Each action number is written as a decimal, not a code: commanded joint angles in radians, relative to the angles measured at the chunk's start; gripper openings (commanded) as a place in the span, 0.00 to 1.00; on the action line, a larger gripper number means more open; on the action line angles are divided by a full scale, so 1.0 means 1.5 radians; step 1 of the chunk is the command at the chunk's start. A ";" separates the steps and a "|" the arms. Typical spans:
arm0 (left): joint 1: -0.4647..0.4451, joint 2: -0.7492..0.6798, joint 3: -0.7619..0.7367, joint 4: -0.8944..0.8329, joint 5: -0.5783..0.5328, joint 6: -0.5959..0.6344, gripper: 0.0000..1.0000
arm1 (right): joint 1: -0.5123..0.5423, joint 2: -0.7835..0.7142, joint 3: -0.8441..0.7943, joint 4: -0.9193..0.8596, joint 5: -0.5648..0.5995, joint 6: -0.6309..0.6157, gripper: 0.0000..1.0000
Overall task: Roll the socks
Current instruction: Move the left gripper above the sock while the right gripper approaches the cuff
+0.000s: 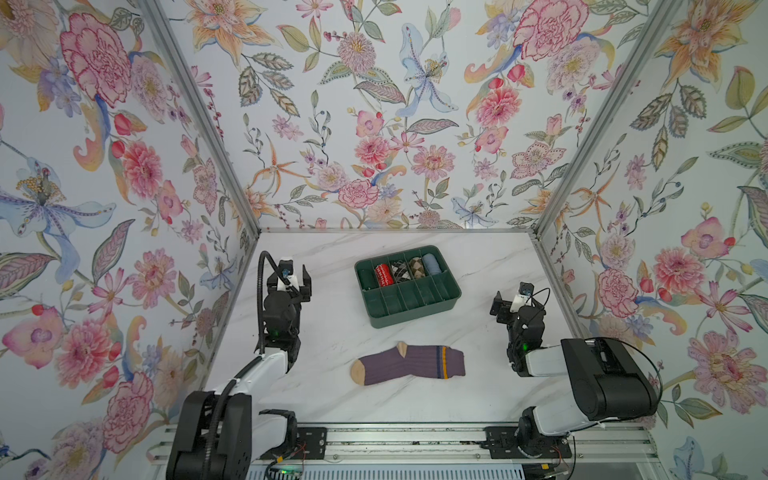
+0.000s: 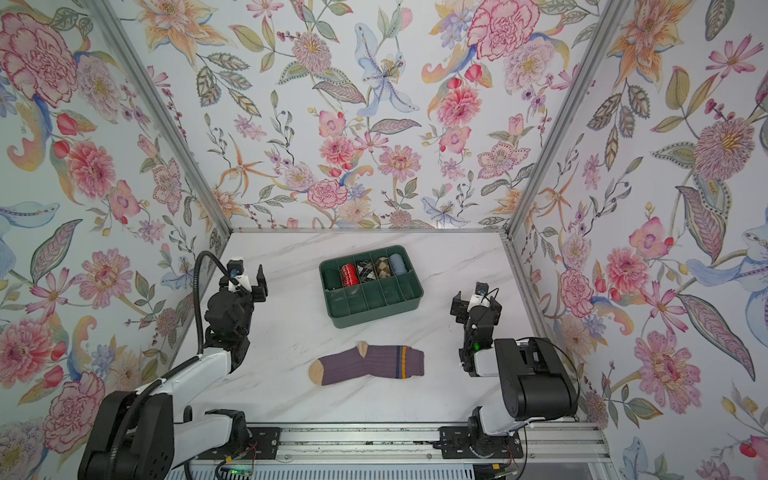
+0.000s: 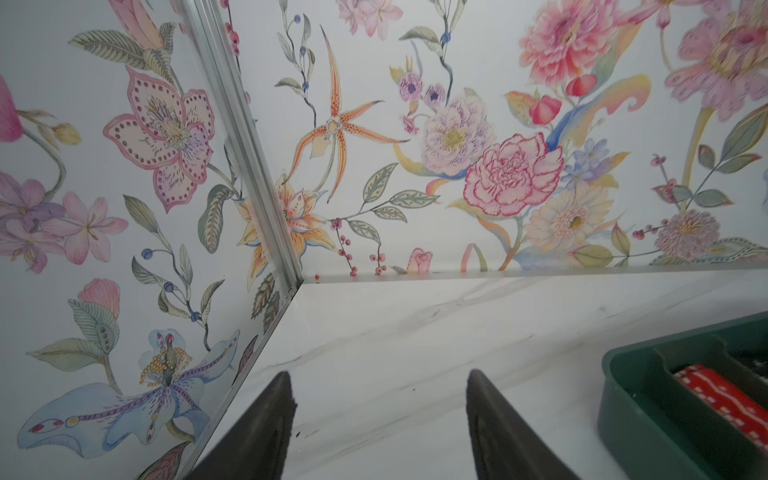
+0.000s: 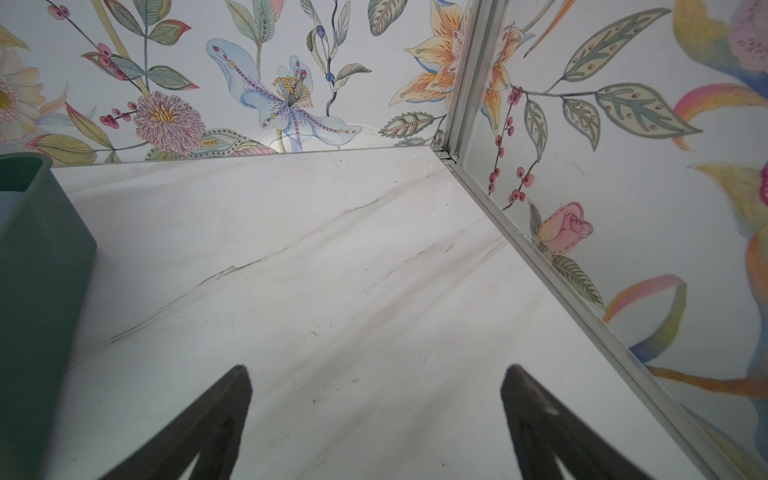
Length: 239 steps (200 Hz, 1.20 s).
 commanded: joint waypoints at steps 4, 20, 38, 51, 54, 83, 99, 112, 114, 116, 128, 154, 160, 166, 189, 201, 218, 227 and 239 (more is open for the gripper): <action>-0.054 -0.064 0.041 -0.168 -0.006 -0.026 0.67 | -0.009 -0.017 0.022 -0.038 -0.022 -0.002 0.96; -0.072 -0.092 0.058 -0.225 -0.010 -0.037 0.66 | -0.024 -0.061 0.070 -0.161 -0.019 0.015 0.97; -0.085 -0.125 0.063 -0.276 -0.017 -0.054 0.64 | -0.044 -0.122 0.144 -0.322 -0.035 0.035 0.97; -0.089 -0.146 0.059 -0.297 -0.023 -0.069 0.61 | -0.045 -0.166 0.197 -0.448 -0.052 0.053 0.96; -0.090 -0.151 0.058 -0.302 -0.024 -0.071 0.61 | -0.044 -0.175 0.211 -0.480 -0.059 0.061 0.96; -0.100 -0.173 0.070 -0.353 -0.012 -0.083 0.52 | -0.037 -0.254 0.281 -0.718 -0.127 0.144 0.94; -0.112 -0.175 0.084 -0.378 0.001 -0.085 0.49 | -0.027 -0.305 0.279 -0.778 -0.158 0.180 0.92; -0.125 -0.173 0.093 -0.392 0.006 -0.084 0.46 | -0.020 -0.344 0.280 -0.834 -0.171 0.206 0.90; -0.127 -0.172 0.094 -0.395 0.006 -0.084 0.45 | -0.019 -0.349 0.281 -0.844 -0.171 0.210 0.90; -0.130 -0.171 0.096 -0.397 0.007 -0.084 0.44 | -0.017 -0.355 0.282 -0.853 -0.171 0.213 0.90; -0.149 -0.165 0.105 -0.408 0.006 -0.082 0.40 | -0.008 -0.382 0.294 -0.914 -0.175 0.226 0.89; -0.206 -0.132 0.136 -0.430 -0.009 -0.071 0.36 | 0.020 -0.394 0.332 -1.023 -0.177 0.234 0.87; -0.225 -0.119 0.145 -0.437 -0.020 -0.066 0.36 | 0.030 -0.391 0.340 -1.045 -0.176 0.235 0.87; -0.245 -0.107 0.154 -0.442 -0.033 -0.059 0.35 | 0.041 -0.385 0.346 -1.063 -0.173 0.236 0.87; -0.311 -0.044 0.189 -0.464 -0.064 -0.040 0.32 | 0.075 -0.358 0.359 -1.111 -0.167 0.253 0.84; -0.329 -0.008 0.212 -0.476 -0.054 -0.041 0.31 | 0.084 -0.350 0.353 -1.117 -0.189 0.265 0.80; -0.351 0.038 0.234 -0.488 -0.037 -0.048 0.29 | 0.094 -0.345 0.331 -1.108 -0.217 0.286 0.69; -0.359 0.057 0.241 -0.495 -0.028 -0.056 0.27 | 0.098 -0.341 0.315 -1.104 -0.237 0.300 0.60; -0.368 0.077 0.245 -0.504 -0.011 -0.071 0.25 | 0.108 -0.338 0.293 -1.104 -0.261 0.316 0.51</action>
